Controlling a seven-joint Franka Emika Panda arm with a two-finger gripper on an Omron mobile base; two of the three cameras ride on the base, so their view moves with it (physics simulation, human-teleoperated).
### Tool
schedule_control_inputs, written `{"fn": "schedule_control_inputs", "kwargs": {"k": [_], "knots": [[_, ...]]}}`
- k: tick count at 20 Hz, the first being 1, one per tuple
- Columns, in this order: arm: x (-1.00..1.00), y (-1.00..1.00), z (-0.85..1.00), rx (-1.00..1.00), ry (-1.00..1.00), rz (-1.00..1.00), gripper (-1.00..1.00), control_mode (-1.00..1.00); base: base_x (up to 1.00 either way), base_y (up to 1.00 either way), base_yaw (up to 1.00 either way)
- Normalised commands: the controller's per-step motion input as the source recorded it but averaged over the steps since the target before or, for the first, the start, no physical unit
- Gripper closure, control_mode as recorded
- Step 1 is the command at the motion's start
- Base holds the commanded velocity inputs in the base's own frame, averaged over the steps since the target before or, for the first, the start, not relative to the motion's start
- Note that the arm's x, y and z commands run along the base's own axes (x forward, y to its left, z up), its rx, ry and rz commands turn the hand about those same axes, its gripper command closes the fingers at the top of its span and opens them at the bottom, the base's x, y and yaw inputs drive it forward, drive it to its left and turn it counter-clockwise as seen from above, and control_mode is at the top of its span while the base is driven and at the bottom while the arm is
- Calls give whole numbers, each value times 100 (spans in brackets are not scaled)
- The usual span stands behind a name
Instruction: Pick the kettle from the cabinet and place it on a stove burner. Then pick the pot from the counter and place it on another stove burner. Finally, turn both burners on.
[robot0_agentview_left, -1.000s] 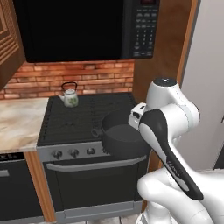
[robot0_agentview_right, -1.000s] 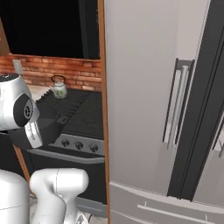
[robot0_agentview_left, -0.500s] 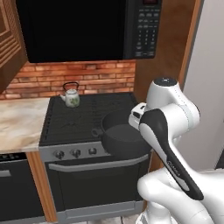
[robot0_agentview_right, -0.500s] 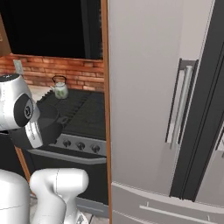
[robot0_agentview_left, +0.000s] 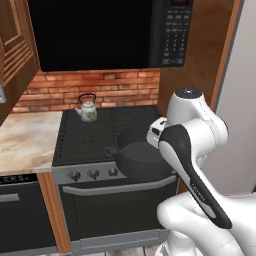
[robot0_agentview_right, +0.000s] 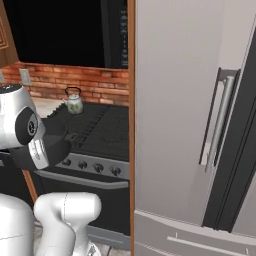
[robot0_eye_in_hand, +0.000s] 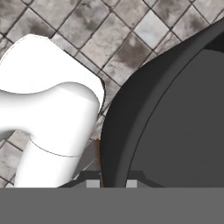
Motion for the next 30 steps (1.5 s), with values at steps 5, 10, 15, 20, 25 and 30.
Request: {"fn": "schedule_control_inputs", "kwargs": {"k": [5, 10, 15, 20, 25, 30], "knots": [[0, 0, 0, 0, 0, 0, 100, 100, 37, 2, 0], [0, 0, 0, 0, 0, 0, 100, 100, 38, 0, 0], [0, 0, 0, 0, 0, 0, 100, 100, 34, 0, 0], [0, 0, 0, 0, 0, 0, 100, 100, 26, 1, 0], [0, 0, 0, 0, 0, 0, 100, 100, 30, 4, 0], [0, 0, 0, 0, 0, 0, 100, 100, 40, 2, 1]]}}
